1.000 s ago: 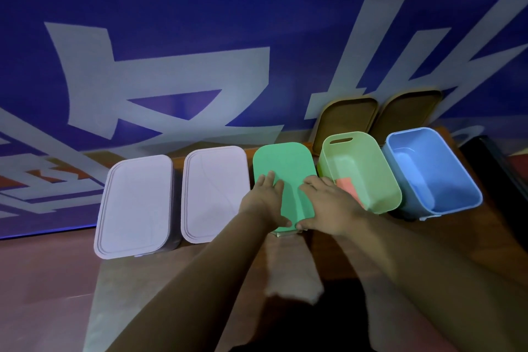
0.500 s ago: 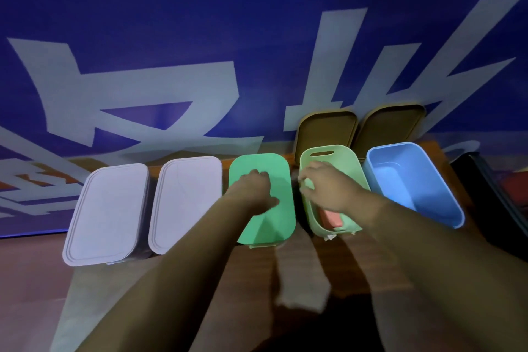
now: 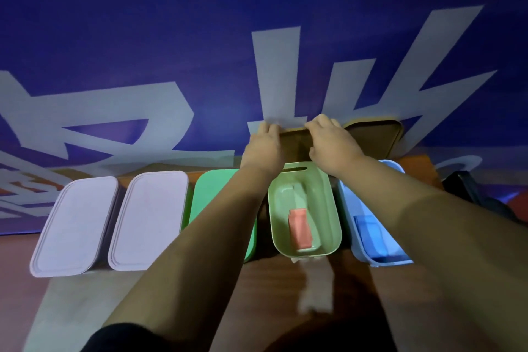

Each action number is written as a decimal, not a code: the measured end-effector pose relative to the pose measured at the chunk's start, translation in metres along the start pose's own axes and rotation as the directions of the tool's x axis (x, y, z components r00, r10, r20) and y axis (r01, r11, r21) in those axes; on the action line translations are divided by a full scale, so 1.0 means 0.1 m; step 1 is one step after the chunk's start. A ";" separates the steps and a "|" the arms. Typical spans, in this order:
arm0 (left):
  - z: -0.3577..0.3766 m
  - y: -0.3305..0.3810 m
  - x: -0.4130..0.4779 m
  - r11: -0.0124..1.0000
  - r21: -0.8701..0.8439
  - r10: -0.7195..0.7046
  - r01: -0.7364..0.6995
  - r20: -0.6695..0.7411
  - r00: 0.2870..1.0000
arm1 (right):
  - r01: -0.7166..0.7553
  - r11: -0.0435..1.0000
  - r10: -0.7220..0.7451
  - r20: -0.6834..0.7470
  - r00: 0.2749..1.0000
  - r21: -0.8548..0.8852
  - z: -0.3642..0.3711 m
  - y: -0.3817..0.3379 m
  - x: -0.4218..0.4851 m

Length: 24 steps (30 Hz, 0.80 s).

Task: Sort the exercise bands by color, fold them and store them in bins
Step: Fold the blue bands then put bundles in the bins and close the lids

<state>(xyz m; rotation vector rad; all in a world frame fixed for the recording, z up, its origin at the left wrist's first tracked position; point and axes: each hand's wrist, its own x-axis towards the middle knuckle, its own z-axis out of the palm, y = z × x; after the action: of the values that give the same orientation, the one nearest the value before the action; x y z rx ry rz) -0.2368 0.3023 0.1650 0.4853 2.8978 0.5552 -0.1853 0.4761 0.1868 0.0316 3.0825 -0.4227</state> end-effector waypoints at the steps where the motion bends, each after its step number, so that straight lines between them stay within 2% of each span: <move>1: 0.02 0.01 0.00 1.000 0.010 -0.007 0.007 -0.012 1.000 | 0.020 0.999 -0.021 -0.020 1.000 -0.027 0.02 0.02 0.00; 5: 0.03 0.00 -0.08 0.997 0.079 0.013 -0.010 -0.040 0.999 | 0.090 0.994 -0.094 -0.074 0.993 -0.063 0.06 0.06 -0.05; 12: -0.01 0.01 -0.66 0.984 0.101 0.160 -0.145 -0.162 0.974 | 0.148 0.986 -0.138 -0.133 0.981 0.071 0.15 0.12 -0.56; 15: 0.09 0.01 -1.01 0.973 0.111 0.214 -0.201 -0.129 0.968 | 0.167 0.982 -0.152 -0.144 0.978 0.094 0.26 0.16 -0.92; 19: 0.33 -0.02 -1.46 0.962 0.071 0.265 -0.262 -0.031 0.964 | 0.199 0.979 -0.193 -0.129 0.973 0.039 0.43 0.15 -1.39; 24: 0.67 -0.09 -1.89 0.939 0.132 0.319 -0.318 0.011 0.948 | 0.241 0.970 -0.242 -0.069 0.968 -0.028 0.65 0.11 -1.86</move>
<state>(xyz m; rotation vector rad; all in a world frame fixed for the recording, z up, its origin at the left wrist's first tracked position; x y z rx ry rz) -0.0484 0.2521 0.1161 0.9867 2.8938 0.4059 0.0022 0.4666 0.1271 -0.3404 3.1716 -0.4080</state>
